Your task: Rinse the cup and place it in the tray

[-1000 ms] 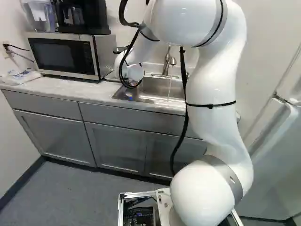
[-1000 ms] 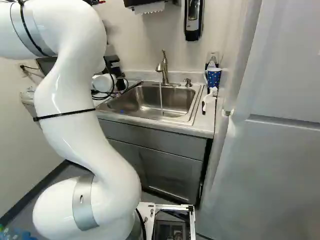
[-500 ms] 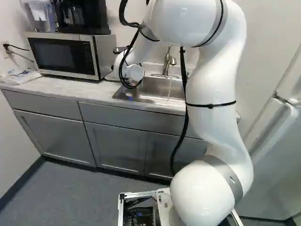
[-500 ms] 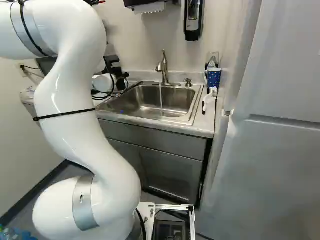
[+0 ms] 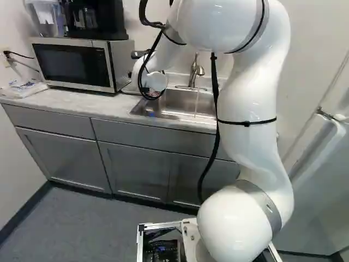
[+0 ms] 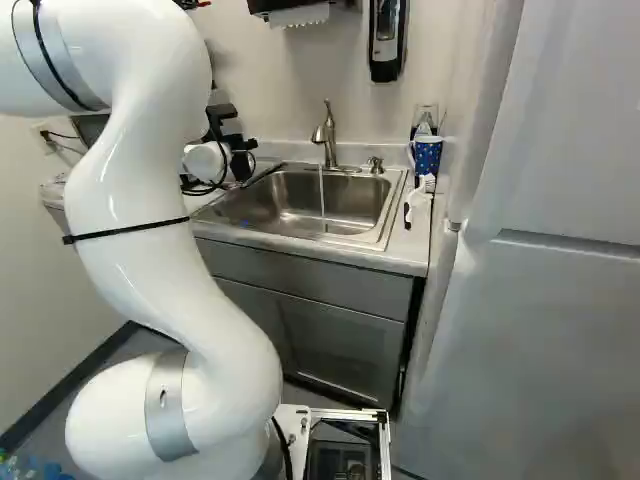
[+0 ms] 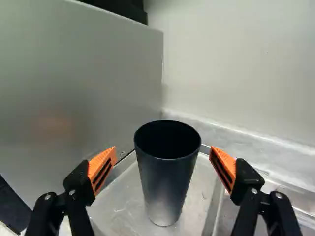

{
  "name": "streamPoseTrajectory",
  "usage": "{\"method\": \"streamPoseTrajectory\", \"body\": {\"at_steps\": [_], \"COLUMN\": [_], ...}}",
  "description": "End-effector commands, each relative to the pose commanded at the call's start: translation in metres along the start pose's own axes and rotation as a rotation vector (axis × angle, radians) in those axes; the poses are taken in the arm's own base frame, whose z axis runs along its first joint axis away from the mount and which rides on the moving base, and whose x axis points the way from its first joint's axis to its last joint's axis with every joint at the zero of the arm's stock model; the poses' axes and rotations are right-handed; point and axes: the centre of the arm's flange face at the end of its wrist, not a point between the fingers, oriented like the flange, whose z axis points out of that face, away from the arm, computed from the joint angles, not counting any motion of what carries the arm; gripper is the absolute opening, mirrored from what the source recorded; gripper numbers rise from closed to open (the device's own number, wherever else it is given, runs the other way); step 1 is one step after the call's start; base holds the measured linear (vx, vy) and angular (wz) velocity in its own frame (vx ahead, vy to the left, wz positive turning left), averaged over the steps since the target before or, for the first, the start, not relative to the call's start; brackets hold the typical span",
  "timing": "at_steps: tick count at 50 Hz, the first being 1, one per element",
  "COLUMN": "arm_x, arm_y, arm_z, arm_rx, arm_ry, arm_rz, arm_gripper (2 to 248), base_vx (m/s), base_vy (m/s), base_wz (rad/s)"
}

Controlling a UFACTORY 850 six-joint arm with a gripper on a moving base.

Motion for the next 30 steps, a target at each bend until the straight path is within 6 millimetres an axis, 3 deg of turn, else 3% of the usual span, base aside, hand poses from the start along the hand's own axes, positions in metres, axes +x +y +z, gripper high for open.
{"method": "streamPoseTrajectory", "body": {"at_steps": [30], "arm_x": [0.034], "arm_y": [0.007], "arm_z": [-0.006], "arm_rx": [-0.009], "arm_ry": [0.056], "arm_rz": [0.006], "arm_gripper": [247], "base_vx": [0.0], "base_vy": [0.0], "base_wz": [0.0]}}
